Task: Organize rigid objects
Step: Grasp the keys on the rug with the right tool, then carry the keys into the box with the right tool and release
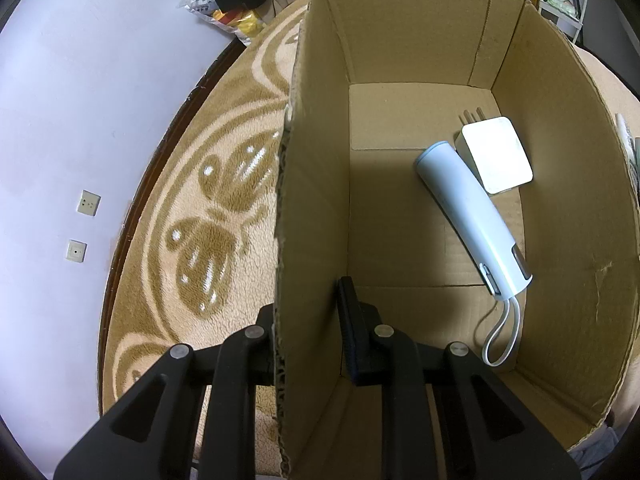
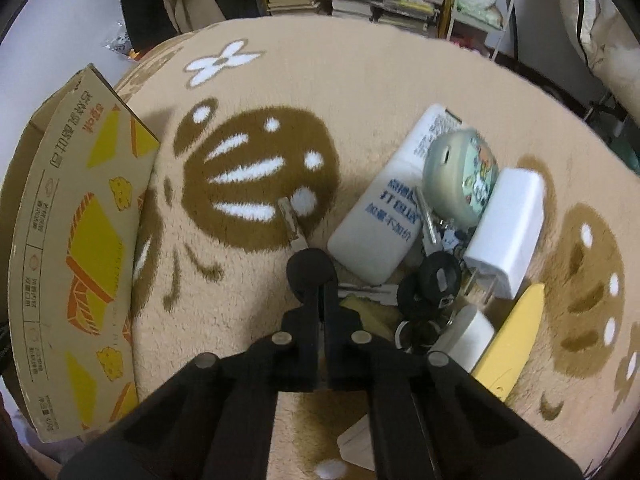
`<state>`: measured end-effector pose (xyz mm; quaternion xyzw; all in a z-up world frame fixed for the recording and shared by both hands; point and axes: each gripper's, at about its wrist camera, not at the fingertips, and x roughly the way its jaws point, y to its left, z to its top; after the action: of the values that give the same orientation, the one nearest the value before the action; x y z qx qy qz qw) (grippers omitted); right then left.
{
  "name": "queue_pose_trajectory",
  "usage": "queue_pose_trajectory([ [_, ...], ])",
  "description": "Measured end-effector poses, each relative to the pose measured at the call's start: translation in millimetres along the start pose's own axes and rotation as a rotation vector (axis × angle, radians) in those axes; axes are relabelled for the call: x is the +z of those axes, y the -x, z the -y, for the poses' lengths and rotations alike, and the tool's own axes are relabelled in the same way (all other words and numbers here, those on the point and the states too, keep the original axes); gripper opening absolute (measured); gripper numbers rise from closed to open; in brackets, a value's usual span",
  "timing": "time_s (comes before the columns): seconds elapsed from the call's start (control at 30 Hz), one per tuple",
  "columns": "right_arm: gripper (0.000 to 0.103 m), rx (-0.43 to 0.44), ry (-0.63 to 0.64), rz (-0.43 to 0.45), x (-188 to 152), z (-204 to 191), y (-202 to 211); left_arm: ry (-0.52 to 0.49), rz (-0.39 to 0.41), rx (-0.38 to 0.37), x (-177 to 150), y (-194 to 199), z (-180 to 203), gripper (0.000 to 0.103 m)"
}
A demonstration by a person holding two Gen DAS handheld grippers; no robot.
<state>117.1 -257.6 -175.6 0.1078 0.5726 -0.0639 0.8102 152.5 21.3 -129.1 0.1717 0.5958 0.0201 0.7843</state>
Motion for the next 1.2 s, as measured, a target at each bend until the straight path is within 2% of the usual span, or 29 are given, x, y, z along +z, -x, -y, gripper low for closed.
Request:
queue_pose_trajectory([
  [0.17,0.003,0.0,0.014,0.014,0.7,-6.4,0.8,-0.003,-0.001,0.0,-0.4,0.3,0.3,0.02],
  [0.37,0.003,0.037,0.018,0.081,6.7,-12.0,16.6,-0.001,-0.006,-0.005,-0.3,-0.2,-1.0,0.02],
  [0.8,0.003,0.075,0.03,0.303,13.7,-39.5,69.4,-0.005,-0.01,-0.003,-0.4,-2.5,-1.6,0.02],
  [0.97,0.003,0.12,0.117,0.404,16.8,-63.8,92.6,-0.005,-0.016,-0.005,-1.0,-4.0,-2.0,0.02],
  [1.07,0.003,0.179,0.136,0.449,19.9,-77.0,104.6,-0.006,-0.016,-0.003,-1.3,-4.6,-2.0,0.02],
  [1.2,0.003,0.201,0.192,0.51,19.5,-97.3,119.9,-0.012,-0.018,-0.002,-1.7,-5.2,-1.2,0.02],
])
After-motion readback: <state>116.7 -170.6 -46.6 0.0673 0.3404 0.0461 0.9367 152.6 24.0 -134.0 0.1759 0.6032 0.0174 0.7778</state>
